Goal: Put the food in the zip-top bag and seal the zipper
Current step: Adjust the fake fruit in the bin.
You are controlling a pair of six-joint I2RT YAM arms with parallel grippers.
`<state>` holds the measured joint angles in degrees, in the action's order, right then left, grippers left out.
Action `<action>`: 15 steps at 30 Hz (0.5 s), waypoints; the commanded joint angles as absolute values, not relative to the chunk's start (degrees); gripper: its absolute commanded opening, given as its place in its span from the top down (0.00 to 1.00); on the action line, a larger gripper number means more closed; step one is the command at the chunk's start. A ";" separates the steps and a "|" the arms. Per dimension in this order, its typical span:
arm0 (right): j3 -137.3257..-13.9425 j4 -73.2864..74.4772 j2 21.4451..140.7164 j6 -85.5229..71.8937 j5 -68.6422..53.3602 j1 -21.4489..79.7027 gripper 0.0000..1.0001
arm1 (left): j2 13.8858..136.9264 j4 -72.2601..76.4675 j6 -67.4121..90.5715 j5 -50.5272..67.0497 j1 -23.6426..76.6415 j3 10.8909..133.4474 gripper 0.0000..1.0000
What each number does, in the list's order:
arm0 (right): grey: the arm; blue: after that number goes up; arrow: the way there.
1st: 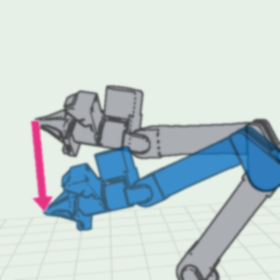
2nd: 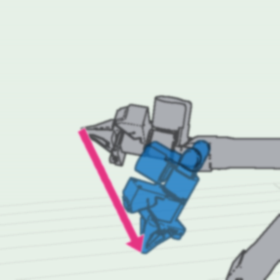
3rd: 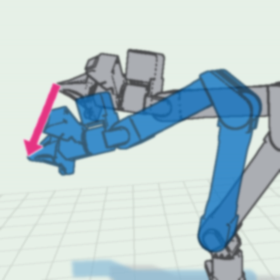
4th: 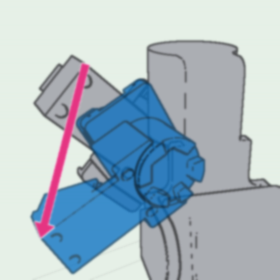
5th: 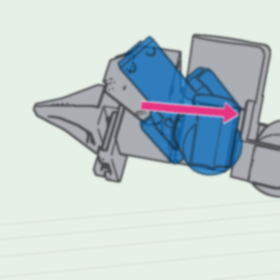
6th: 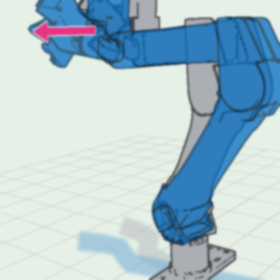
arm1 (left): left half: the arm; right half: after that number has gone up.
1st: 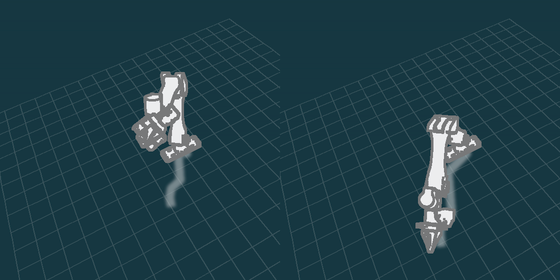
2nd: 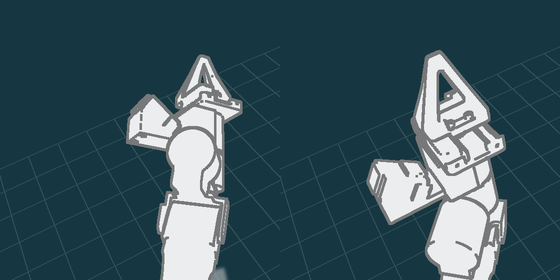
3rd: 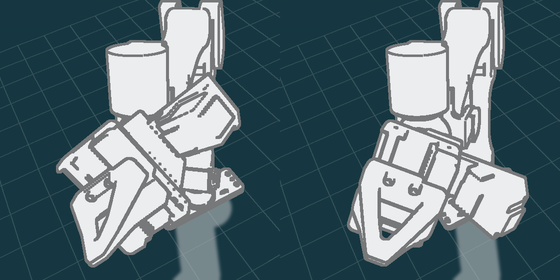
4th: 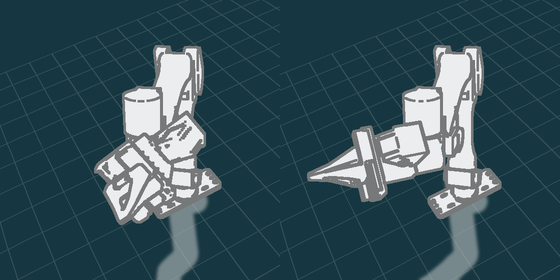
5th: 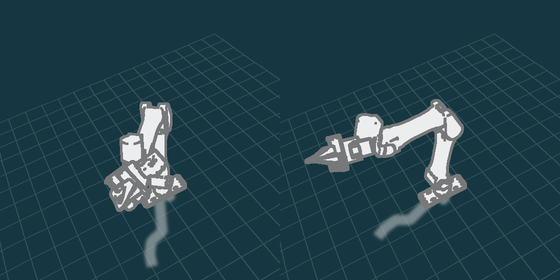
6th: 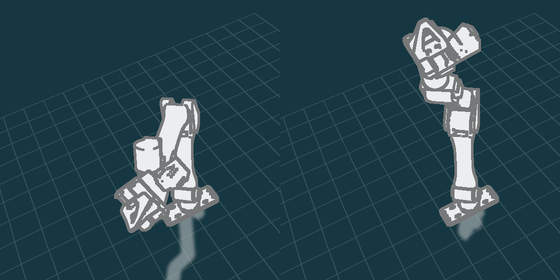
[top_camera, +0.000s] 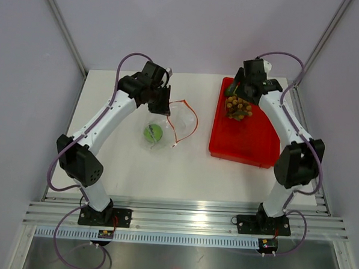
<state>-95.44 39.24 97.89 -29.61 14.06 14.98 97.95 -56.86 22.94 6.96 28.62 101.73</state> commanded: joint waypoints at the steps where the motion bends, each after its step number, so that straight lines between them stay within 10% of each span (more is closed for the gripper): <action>1: -102.99 40.69 106.77 -26.54 14.25 14.16 0.20 | 98.17 -54.41 22.68 8.70 28.65 102.31 1.00; 15: -107.42 32.87 123.14 -34.18 2.97 8.79 0.21 | 95.80 -54.14 21.88 6.94 28.74 97.56 1.00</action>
